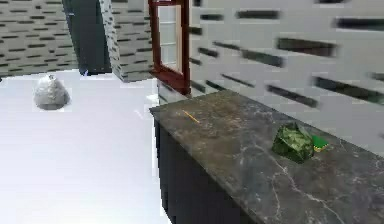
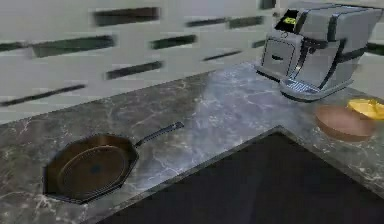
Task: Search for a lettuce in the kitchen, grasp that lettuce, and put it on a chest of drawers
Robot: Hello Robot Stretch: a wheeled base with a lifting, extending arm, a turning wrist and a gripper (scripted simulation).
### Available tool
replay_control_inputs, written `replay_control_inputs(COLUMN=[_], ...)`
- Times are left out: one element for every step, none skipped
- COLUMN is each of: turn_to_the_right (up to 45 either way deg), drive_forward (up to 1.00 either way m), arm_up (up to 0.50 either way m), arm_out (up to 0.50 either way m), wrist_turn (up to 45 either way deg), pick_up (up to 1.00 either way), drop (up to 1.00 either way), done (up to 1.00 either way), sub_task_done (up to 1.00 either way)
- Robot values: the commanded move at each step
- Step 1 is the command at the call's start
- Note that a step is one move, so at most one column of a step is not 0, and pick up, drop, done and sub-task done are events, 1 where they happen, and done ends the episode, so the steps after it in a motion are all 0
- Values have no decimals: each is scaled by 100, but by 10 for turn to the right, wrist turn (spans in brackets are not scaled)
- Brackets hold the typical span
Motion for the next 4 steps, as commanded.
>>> replay_control_inputs(turn_to_the_right=[-450,-150,0,0], drive_forward=[0,0,0,0], arm_up=[0,0,50,38], arm_out=[0,0,0,0], wrist_turn=[0,0,0,0], pick_up=[0,0,0,0], drop=[0,0,0,0], done=[0,0,0,0], sub_task_done=[0,0,0,0])
